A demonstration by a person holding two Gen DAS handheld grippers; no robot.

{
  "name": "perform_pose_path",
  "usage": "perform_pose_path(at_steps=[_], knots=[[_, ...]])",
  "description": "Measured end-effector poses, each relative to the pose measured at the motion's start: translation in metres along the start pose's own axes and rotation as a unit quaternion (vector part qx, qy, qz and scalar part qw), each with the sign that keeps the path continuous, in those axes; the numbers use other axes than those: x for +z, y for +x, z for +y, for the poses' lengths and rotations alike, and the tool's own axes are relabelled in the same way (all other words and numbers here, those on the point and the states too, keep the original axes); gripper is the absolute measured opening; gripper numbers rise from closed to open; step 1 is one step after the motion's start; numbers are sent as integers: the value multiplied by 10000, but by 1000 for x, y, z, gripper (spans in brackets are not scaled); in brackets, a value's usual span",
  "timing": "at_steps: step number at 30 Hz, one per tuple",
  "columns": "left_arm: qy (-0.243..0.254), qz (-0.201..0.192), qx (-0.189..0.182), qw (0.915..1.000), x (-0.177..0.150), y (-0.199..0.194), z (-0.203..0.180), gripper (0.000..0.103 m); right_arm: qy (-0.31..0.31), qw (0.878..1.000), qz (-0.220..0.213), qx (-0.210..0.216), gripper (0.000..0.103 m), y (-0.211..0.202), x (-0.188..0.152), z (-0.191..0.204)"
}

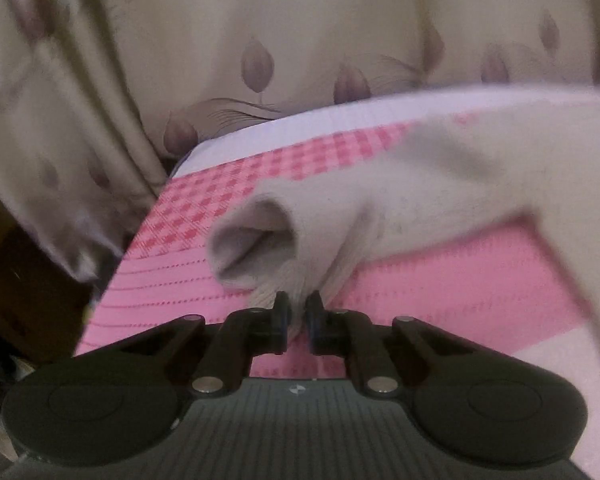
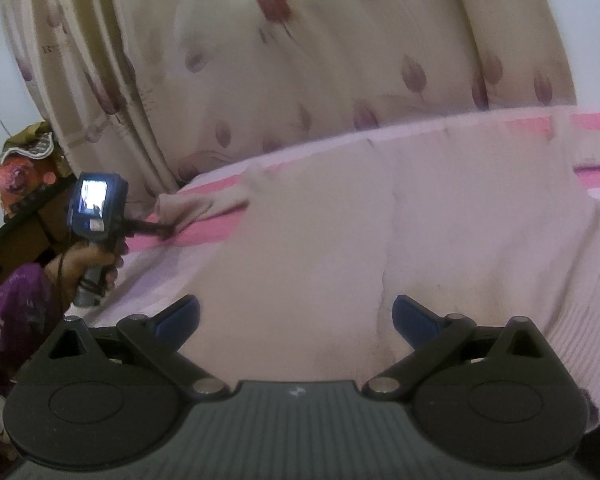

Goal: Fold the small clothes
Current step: 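Grasp the beige sweater's sleeve cuff with the left gripper, then fold the held sleeve across the sweater body with the left gripper, release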

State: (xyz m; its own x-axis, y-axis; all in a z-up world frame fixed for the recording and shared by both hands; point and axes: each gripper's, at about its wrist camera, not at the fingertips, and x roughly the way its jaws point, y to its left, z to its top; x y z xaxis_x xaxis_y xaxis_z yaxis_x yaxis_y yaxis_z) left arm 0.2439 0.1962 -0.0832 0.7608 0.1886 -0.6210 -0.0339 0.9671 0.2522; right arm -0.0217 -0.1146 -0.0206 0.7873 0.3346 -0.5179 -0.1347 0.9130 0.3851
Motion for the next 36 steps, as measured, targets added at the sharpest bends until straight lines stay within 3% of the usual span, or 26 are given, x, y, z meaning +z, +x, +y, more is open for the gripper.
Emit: perform_pose_path(at_steps=[3,5,8,13,17,18,20,21,22,23,24,25,26,27,28,30,33,34,36], knots=[[-1024,-111,-448,9937,26,-12,40,13,-68,9999,98,-96,103,5,1,-5],[-2002,-280,-691,9769,43,-21,80,12,-75,9997,169,-139,103,9,2,-7],[-3093,-473,-545,9482,58,-26,134,11,-119,9992,288,-243,103,13,2,-11],[-4232,-390,368,9044,51,-14,204,8,-107,9990,359,-251,103,18,0,-13],[-4516,-179,1256,8831,34,3,240,7,3,9992,359,-179,103,20,0,-14],[-4501,-138,1377,8822,28,3,249,7,5,9992,364,-182,103,20,1,-14],[-4432,-58,1390,8856,18,5,255,7,38,9993,343,-167,103,20,0,-15],[-4350,-58,1246,8918,14,4,255,8,48,9993,348,-160,103,20,0,-15],[-4140,-56,1001,9047,12,5,251,10,80,9993,341,-143,103,21,-2,-15],[-3866,-66,812,9186,11,4,244,23,84,9992,357,-147,103,22,-2,-16],[-3543,-112,651,9328,11,2,235,45,94,9992,370,-155,103,22,-2,-16],[-3166,-222,491,9470,9,-1,222,59,114,9991,371,-147,103,22,-2,-17],[-2806,-354,325,9586,7,-5,210,83,133,9991,370,-135,103,23,-3,-17],[-2440,-478,193,9684,5,-6,199,93,137,9991,387,-133,103,24,-3,-17],[-1960,-593,141,9787,4,-9,183,93,136,9990,407,-137,103,25,-3,-17],[-1328,-684,62,9888,5,-11,160,92,123,9989,443,-126,103,27,-2,-17],[-1055,-660,73,9922,6,1,145,88,71,9987,483,-138,103,29,-2,-15],[-1009,-641,173,9927,8,7,142,83,59,9987,493,-143,103,30,-2,-14],[-908,-542,298,9940,10,23,143,57,28,9986,497,-169,103,31,-2,-13]])
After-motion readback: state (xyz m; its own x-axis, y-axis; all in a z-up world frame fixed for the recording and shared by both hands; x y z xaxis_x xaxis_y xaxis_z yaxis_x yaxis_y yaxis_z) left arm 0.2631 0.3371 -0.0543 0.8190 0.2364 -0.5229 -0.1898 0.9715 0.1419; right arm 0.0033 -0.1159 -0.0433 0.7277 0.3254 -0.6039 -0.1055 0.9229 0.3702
